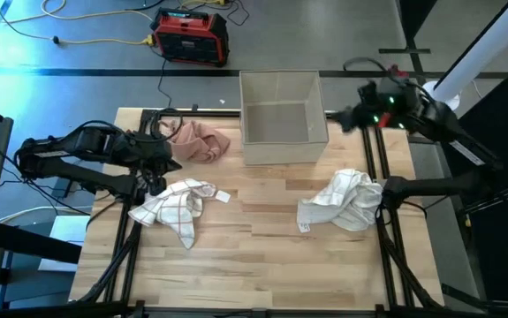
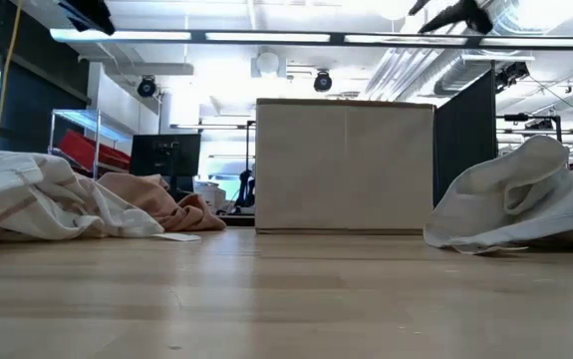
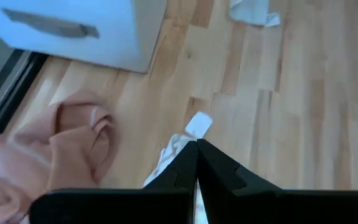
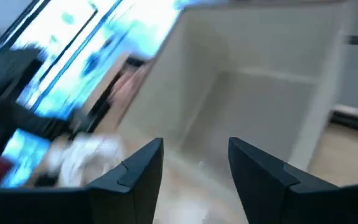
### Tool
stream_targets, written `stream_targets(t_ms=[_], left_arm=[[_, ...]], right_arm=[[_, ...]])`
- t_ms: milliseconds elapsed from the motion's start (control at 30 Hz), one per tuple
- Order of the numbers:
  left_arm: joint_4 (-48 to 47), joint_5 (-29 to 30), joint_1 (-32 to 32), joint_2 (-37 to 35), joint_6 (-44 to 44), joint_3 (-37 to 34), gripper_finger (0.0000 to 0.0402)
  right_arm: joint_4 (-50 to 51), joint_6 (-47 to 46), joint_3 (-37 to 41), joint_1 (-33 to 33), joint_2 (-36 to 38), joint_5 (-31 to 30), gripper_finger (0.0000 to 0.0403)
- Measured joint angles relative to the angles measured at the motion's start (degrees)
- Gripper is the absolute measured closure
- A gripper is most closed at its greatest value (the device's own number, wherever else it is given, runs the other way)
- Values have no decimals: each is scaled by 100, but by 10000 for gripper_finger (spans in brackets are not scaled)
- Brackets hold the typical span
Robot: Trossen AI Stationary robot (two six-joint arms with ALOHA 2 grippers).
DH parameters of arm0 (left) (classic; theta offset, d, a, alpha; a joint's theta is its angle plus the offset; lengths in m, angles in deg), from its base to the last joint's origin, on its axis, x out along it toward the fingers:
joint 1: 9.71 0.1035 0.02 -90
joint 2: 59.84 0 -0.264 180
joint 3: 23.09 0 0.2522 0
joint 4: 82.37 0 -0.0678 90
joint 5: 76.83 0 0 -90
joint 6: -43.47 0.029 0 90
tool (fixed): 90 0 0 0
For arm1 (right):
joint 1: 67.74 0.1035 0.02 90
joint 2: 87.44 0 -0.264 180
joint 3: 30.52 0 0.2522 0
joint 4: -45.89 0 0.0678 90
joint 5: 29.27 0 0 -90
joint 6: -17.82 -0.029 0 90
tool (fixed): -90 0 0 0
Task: Fold towel
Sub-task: Fold the white striped towel
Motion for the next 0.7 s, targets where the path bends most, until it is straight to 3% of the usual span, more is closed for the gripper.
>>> stream_targets(t_ms=[167,367,533,700], left_arm=[[216,-381,-2,381,-364,0,402],[206,-718,-47,944,-905,0,402],[239,-721,-308,1430,-1392,0,402],[237,-500,-657,1834,-1401,0,402]], right_arm=[[973,408,10,1480,58,779,234],[1842,45,403,3154,-160,659,234],[1817,-235,1387,3978,-200,151,234],[1405,-636,2336,4502,-183,-830,234]])
